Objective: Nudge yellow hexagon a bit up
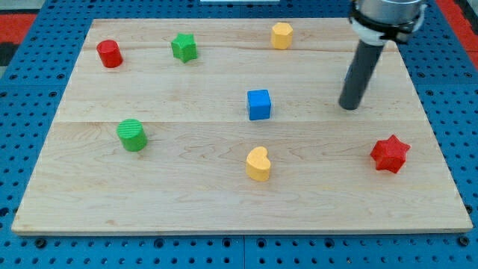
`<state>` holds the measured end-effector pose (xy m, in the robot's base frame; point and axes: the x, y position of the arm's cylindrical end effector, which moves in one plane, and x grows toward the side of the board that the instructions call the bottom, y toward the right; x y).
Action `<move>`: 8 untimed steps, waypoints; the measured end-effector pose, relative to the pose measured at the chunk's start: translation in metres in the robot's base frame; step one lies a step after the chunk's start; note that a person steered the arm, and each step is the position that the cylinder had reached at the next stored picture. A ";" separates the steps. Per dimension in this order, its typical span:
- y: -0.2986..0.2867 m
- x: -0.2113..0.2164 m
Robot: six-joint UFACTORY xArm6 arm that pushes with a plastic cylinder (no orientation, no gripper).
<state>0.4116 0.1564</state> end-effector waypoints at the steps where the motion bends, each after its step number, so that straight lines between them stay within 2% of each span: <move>1: -0.006 0.000; 3: -0.006 -0.015; 4: -0.014 -0.047; 6: -0.046 -0.065; 8: -0.063 -0.107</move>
<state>0.3045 0.0934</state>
